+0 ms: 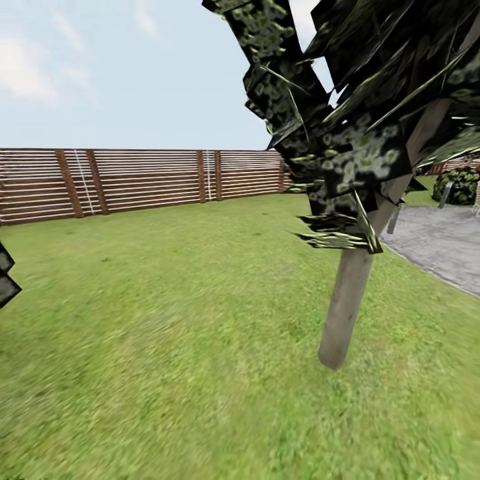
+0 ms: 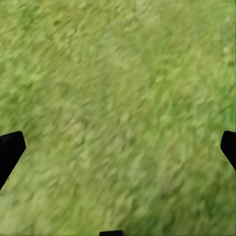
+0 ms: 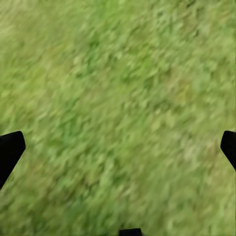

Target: Take the three Easter eggs out of the wicker basket on the lawn in the garden, then place them on the lawn next to a single tree (choose any tree) so that all three eggs are next to the same tree and none are left in the basket.

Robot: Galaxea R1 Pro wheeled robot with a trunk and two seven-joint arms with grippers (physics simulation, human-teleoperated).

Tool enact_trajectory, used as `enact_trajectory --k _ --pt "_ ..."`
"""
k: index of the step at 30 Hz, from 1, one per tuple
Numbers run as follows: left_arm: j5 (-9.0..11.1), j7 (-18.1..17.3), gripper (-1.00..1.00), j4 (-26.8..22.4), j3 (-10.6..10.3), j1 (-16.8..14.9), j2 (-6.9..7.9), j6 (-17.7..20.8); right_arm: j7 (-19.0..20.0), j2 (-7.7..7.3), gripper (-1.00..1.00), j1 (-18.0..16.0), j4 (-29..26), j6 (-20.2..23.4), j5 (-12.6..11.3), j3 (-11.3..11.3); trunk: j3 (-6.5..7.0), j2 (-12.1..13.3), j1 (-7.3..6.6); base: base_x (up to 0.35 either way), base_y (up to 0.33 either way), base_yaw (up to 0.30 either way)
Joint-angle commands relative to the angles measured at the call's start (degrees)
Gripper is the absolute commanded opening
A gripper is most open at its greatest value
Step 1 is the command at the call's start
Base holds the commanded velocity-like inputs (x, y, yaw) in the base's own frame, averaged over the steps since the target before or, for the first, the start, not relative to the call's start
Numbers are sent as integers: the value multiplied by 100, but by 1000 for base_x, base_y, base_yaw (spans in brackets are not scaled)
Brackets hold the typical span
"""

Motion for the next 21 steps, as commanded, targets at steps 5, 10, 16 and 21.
enact_trajectory --k 5,10,16,21 --pt "-6 4 100 -4 -23 0 10 -15 -1 -3 100 -1 -1 -19 -56 0 -5 -3 4 294 189 244" --pt "-6 1 100 -4 -23 0 7 -18 -1 -7 100 -1 -1 -19 -56 -1 -5 -3 4 299 185 49" --pt "-14 1 100 -4 -23 0 5 -18 -1 -19 100 -1 -1 -19 -50 5 -5 -3 4 321 129 3" --pt "-15 5 100 -4 -23 0 4 -18 -1 -27 100 -1 -1 -19 -49 7 -5 -3 4 328 98 0"
